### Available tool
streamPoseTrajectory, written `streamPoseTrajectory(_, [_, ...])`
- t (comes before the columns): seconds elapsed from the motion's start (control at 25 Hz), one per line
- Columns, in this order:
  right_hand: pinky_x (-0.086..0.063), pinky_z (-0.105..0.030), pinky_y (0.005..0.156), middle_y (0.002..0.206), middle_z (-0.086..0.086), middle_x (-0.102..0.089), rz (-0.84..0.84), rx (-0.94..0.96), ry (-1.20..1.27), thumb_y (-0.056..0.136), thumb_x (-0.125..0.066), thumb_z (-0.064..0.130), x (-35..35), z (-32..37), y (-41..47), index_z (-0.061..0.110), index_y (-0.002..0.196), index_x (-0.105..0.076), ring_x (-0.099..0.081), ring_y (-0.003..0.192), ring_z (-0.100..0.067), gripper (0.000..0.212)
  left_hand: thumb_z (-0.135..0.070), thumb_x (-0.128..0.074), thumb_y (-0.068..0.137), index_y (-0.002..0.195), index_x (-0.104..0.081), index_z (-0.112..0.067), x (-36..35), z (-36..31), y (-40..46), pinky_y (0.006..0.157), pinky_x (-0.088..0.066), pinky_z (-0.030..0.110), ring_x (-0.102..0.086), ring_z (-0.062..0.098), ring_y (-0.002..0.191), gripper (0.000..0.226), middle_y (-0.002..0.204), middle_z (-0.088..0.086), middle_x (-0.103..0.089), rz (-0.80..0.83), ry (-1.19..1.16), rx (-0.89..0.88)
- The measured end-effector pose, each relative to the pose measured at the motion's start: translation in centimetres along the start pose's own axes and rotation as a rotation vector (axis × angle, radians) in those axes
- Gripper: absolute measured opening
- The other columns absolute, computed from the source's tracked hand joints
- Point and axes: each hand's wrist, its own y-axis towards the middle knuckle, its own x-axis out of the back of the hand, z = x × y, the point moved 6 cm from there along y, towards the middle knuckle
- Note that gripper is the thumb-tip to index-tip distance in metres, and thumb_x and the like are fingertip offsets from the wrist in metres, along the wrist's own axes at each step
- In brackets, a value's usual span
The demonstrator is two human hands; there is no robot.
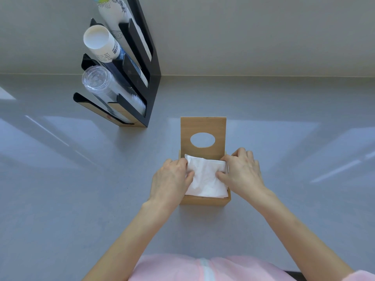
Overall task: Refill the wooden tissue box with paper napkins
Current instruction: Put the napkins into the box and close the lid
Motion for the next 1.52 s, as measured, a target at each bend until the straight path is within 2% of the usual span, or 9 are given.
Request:
streamPoseTrajectory(0.28, [-0.031, -0.035, 0.087, 0.113, -0.01, -0.045, 0.046, 0.015, -0.082, 0.082, -0.054, 0.026, 0.3, 0.5, 0.3, 0.015, 0.109, -0.061, -0.036, 0.109, -0.03, 0.029, -0.029, -0.044, 0.09, 0.086, -0.05, -0.011, -0.2, 0.3, 0.2, 0.058, -0.033, 0.032, -0.04, 0.021, 0.075, 0.02, 0.073, 0.004, -0.046, 0.005, 0.069, 0.057])
streamPoseTrajectory(0.52, [-0.031, -0.035, 0.085, 0.113, -0.01, -0.045, 0.078, 0.032, -0.148, 0.082, -0.052, 0.023, -0.9, 0.8, 0.1, 0.013, 0.1, -0.064, -0.037, 0.107, -0.03, 0.024, -0.033, -0.051, 0.088, 0.118, -0.049, -0.012, 0.2, 1.4, 0.5, 0.07, -0.037, 0.029, -0.042, 0.021, 0.109, 0.037, 0.114, 0.005, -0.048, -0.067, 0.013, 0.061])
streamPoseTrajectory(0.64, [-0.03, -0.035, 0.087, 0.115, -0.01, -0.045, 0.084, 0.064, -0.145, 0.084, -0.052, 0.024, -1.0, 0.8, 0.0, 0.015, 0.105, -0.063, -0.037, 0.11, -0.03, 0.026, -0.028, -0.054, 0.087, 0.121, -0.05, -0.015, 0.8, 0.6, 0.1, 0.084, -0.033, 0.029, -0.043, 0.022, 0.112, 0.037, 0.119, 0.003, -0.051, -0.156, -0.027, -0.08])
streamPoseTrajectory(0.76, [-0.028, -0.034, 0.087, 0.119, -0.007, -0.045, -0.016, 0.109, -0.103, 0.087, -0.052, 0.029, 0.4, 0.8, -0.1, 0.015, 0.109, -0.059, -0.037, 0.112, -0.027, 0.027, -0.03, -0.046, 0.09, 0.124, -0.049, -0.022, -1.0, -1.0, -0.1, 0.092, -0.018, 0.026, -0.033, 0.016, 0.124, 0.035, 0.133, -0.006, -0.044, 0.012, 0.06, -0.277])
streamPoseTrajectory(0.84, [-0.025, -0.032, 0.083, 0.118, -0.004, -0.048, -0.124, 0.155, -0.045, 0.088, -0.05, 0.025, 1.4, 1.0, -0.4, 0.016, 0.11, -0.057, -0.039, 0.111, -0.024, 0.025, -0.03, -0.045, 0.09, 0.126, -0.046, -0.021, -1.8, -0.9, 0.1, 0.095, -0.013, 0.027, -0.028, 0.016, 0.128, 0.037, 0.139, -0.007, -0.038, 0.08, 0.131, -0.285])
streamPoseTrajectory(0.92, [-0.024, -0.031, 0.081, 0.117, 0.0, -0.052, -0.127, 0.214, -0.03, 0.089, -0.047, 0.021, 1.3, 1.4, -0.8, 0.019, 0.114, -0.056, -0.042, 0.11, -0.022, 0.026, -0.03, -0.046, 0.09, 0.128, -0.044, -0.019, -1.9, -0.9, 0.2, 0.097, -0.014, 0.029, -0.029, 0.016, 0.128, 0.039, 0.139, -0.005, -0.038, 0.084, 0.179, -0.26])
streamPoseTrajectory(1.04, [-0.027, -0.031, 0.085, 0.115, 0.0, -0.057, 0.028, 0.334, -0.133, 0.091, -0.042, 0.018, -1.2, 2.5, -1.4, 0.018, 0.118, -0.054, -0.048, 0.11, -0.021, 0.029, -0.028, -0.045, 0.091, 0.125, -0.045, -0.014, -2.3, -1.1, 0.1, 0.1, -0.017, 0.03, -0.035, 0.018, 0.126, 0.037, 0.137, 0.0, -0.043, 0.108, 0.254, -0.257])
streamPoseTrajectory(1.28, [-0.029, -0.036, 0.093, 0.108, -0.006, -0.057, 0.178, 0.382, -0.405, 0.079, -0.053, 0.007, -3.2, 3.1, -0.7, 0.011, 0.1, -0.056, -0.049, 0.107, -0.024, 0.021, -0.009, -0.052, 0.082, 0.105, -0.053, -0.008, -3.1, -2.0, 0.5, 0.097, -0.025, 0.031, -0.048, 0.024, 0.109, 0.023, 0.114, 0.008, -0.057, 0.271, 0.539, -0.346])
streamPoseTrajectory(1.52, [-0.029, -0.036, 0.094, 0.107, -0.005, -0.058, 0.204, 0.433, -0.471, 0.078, -0.056, 0.008, -3.3, 3.3, -0.4, 0.013, 0.099, -0.053, -0.05, 0.106, -0.024, 0.022, -0.011, -0.049, 0.085, 0.118, -0.049, -0.006, -3.3, -2.9, 1.3, 0.105, -0.022, 0.032, -0.045, 0.027, 0.115, 0.033, 0.123, 0.012, -0.051, 0.401, 0.768, -0.449])
